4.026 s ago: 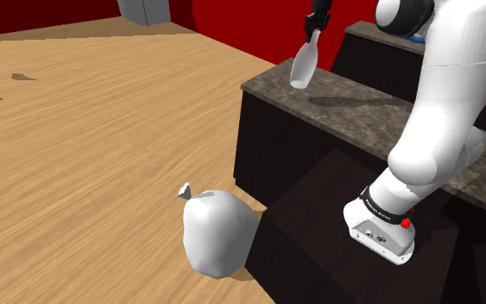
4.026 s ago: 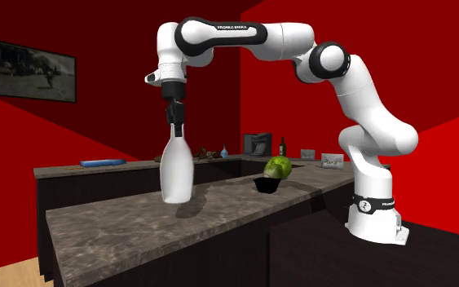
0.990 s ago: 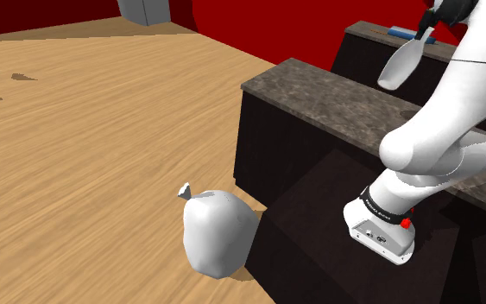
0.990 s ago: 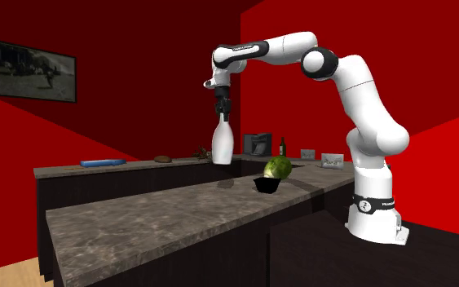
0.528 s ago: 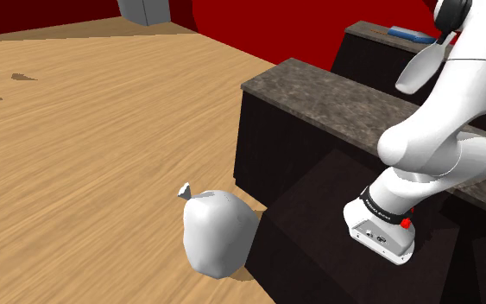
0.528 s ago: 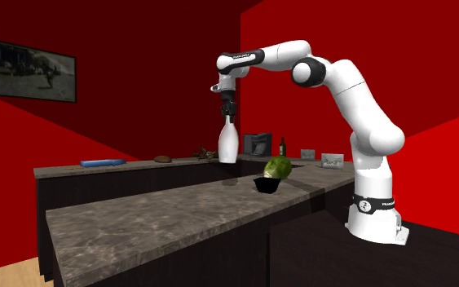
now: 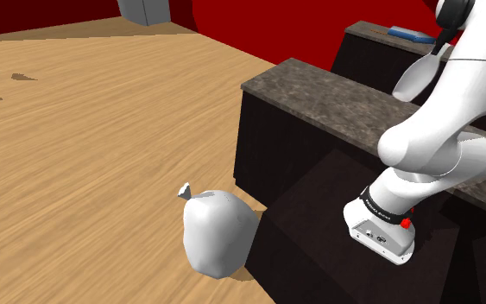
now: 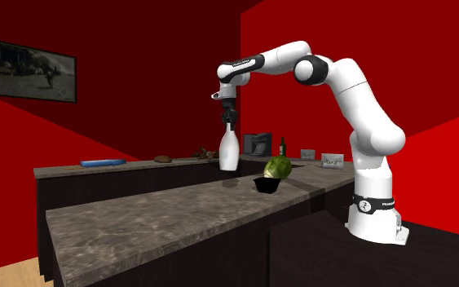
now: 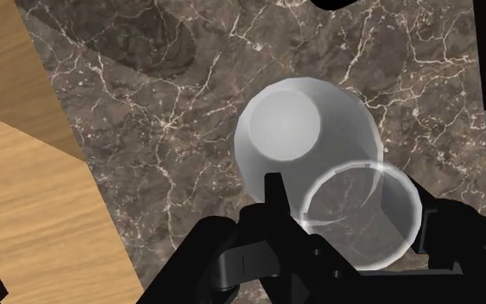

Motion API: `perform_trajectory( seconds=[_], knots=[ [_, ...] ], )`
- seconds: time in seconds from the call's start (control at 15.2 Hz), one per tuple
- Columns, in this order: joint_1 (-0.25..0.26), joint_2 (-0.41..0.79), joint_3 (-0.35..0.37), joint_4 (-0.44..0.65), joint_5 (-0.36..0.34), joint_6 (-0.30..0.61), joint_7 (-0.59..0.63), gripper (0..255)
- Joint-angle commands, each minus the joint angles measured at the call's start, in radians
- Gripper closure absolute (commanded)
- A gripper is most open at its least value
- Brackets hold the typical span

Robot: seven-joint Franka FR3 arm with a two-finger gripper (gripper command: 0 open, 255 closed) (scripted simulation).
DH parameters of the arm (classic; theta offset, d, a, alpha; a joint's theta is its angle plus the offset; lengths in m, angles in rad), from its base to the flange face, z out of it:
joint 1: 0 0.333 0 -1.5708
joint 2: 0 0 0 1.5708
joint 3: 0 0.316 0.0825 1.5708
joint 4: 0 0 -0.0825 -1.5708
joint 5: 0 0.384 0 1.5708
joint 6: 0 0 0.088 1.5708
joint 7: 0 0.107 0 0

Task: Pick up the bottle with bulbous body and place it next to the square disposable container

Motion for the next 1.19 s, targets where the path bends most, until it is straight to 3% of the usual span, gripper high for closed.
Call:
perform_trajectory(
  seconds=[0.0, 1.12],
  knots=[
    [0.006, -0.007, 0.0, -0.037, -0.003, 0.032, 0.0, 255],
    [0.031, -0.003, 0.009, -0.265, 0.003, 0.259, -0.004, 255]
  ],
)
